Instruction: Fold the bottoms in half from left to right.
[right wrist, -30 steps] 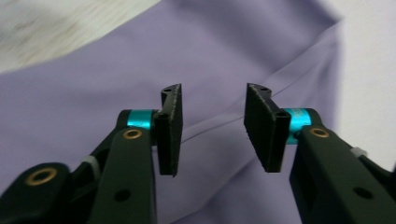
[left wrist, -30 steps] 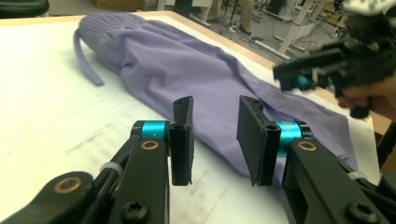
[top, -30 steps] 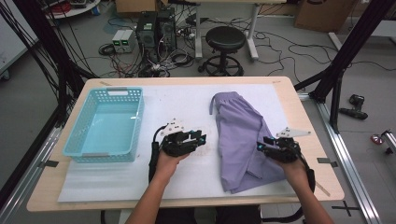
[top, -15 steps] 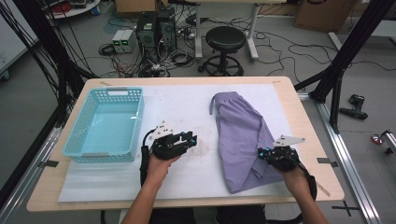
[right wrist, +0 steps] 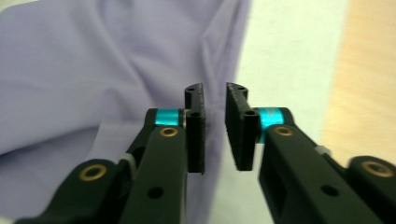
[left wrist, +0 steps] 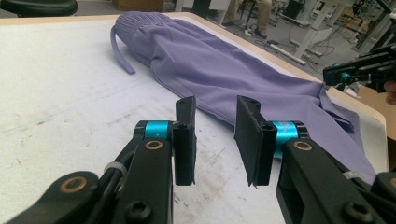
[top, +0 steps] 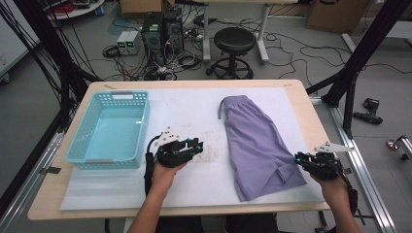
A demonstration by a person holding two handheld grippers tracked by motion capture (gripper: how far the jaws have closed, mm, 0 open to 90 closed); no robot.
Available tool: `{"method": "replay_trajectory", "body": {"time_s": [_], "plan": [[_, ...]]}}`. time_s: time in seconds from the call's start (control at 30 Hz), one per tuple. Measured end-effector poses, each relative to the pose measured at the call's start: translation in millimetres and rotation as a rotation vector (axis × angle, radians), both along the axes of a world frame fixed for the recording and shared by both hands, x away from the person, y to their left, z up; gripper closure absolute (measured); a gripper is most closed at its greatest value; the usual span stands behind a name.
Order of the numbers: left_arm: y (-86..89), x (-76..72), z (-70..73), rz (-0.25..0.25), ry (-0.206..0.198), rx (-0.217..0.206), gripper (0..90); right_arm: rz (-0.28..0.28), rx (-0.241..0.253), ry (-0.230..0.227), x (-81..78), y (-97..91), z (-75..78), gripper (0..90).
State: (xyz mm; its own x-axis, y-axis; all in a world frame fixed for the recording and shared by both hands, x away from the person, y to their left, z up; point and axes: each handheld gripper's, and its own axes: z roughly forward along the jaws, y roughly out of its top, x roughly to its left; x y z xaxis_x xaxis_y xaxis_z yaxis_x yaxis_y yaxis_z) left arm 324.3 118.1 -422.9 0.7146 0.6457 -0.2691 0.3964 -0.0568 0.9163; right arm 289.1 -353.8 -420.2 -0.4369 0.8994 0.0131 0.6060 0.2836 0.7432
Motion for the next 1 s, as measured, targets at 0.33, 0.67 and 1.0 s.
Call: {"method": "replay_trajectory", "body": {"time_s": [0.33,0.67,1.0], "plan": [[3.2,-4.4,-8.5,0.018,0.012,0.003,74.2,-0.030,-0.099,0.044,10.6,9.2,-22.2,68.6],[8.1,-4.8,-7.0,0.025,-0.009,-0.010,70.2,0.066,0.164,-0.043,-4.2,6.6,-6.4,63.1],[8.9,-7.8,-4.8,0.010,-0.007,-0.013,73.2,0.121,-0.001,0.041,-15.3,13.8,-18.2,70.3]]}}
